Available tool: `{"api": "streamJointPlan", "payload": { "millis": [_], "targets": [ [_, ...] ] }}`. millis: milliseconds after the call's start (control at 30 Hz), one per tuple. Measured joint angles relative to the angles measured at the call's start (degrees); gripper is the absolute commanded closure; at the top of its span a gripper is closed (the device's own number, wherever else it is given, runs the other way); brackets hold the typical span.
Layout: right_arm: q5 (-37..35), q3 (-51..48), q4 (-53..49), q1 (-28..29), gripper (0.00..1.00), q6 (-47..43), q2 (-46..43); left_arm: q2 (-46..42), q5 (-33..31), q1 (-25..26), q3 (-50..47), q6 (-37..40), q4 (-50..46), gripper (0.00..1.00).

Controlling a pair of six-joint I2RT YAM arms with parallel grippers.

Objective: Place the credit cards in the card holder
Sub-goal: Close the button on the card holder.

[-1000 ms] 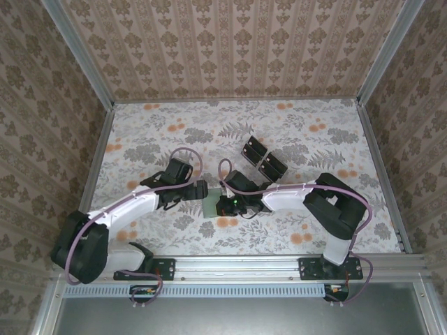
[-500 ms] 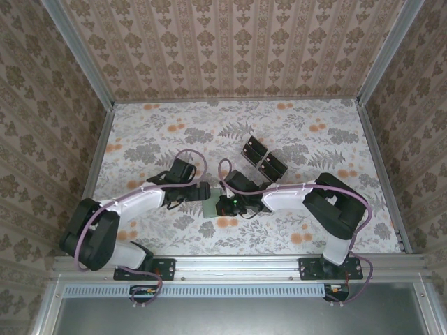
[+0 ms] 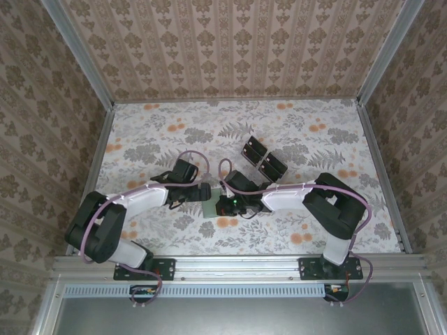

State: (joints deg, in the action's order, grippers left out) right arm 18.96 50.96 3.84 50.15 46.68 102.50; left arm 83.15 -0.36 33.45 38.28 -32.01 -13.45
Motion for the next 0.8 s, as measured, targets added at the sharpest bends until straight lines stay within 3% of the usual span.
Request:
{"api": "streamJointPlan", "payload": {
  "millis": [200,533,800],
  "targets": [
    [-0.02,0.09,-0.37,-0.39,0.99,-0.04,-0.22,0.42,-1.20,0.33,0.00,-0.02,0.22,0.00],
    [-5.07,3.93,-14.88,-4.50,0.60,-3.17,-14.32,0.39,-2.43,0.83,-0.90,-0.39,1.62,0.00],
    [-11.98,9.86,-25.68,-5.86,0.56,-6.36,-12.35,0.24,-4.02,1.77,-1.68,-1.42,2.91,0.00]
  ]
}}
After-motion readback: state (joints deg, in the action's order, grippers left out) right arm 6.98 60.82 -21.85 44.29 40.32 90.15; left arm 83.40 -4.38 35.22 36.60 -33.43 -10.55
